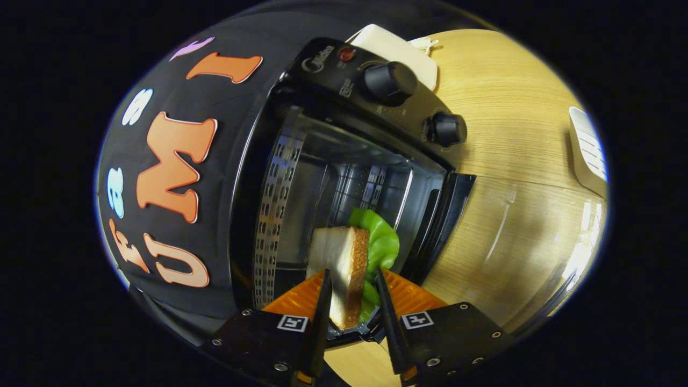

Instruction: Open the toaster oven, put the food inside, and close the toaster oven door.

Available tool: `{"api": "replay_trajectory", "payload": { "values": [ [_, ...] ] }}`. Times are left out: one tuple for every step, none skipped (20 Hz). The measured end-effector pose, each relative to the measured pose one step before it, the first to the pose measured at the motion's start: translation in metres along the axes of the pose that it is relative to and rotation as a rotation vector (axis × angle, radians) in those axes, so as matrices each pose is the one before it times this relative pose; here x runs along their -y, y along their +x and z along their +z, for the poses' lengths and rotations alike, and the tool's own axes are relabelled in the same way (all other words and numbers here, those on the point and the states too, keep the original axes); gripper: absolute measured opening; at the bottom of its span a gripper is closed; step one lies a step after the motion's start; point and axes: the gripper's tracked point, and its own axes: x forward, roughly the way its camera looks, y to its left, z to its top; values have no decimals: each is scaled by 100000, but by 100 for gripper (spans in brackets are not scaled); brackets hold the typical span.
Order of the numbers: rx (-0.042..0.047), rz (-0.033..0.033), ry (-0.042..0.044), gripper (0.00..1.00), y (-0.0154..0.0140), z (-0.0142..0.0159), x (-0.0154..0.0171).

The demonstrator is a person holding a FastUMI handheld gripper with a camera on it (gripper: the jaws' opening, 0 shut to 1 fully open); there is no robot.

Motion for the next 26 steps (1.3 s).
{"api": "replay_trajectory", "payload": {
  "values": [
    [-277,-437,-1651,55,81,-14,-124],
    [-212,-543,-331,59,60,11,-24],
    [-298,-863,527,66,-138,8,150],
    [-531,-1961,-128,73,-323,29,543],
    [-720,-1602,-461,82,-125,-353,514],
    [-518,-1360,-1003,88,-416,-71,414],
    [-452,101,-1507,95,-699,-223,61],
    [136,94,-2277,97,-469,-119,-72],
    [1,86,-3213,97,-744,-152,12],
    [377,533,-3597,98,-669,-111,-12],
    [649,-430,-3650,98,-998,-146,119],
    [339,-466,-3321,98,-895,-106,287],
    [226,-39,-3459,98,-894,-167,165],
    [637,494,-3259,98,-789,35,117],
    [-143,1132,-3625,98,-815,-135,-127],
    [-67,218,-5115,98,-798,-118,129],
    [123,83,-6683,98,-752,-49,167],
    [600,93,-6815,98,-812,43,124],
    [652,227,-5776,98,-729,-13,134],
    [328,849,-4440,98,-677,49,-36],
    [-475,1259,-3448,98,-624,-215,-77],
    [-624,1545,-3654,98,-565,-159,-201],
    [-744,910,-4424,98,-330,-324,18],
    [-747,-72,-4887,98,-404,-294,196],
    [-3,-345,-5218,98,-651,-376,196],
    [64,-830,-5909,98,-334,-454,274]
  ]
}}
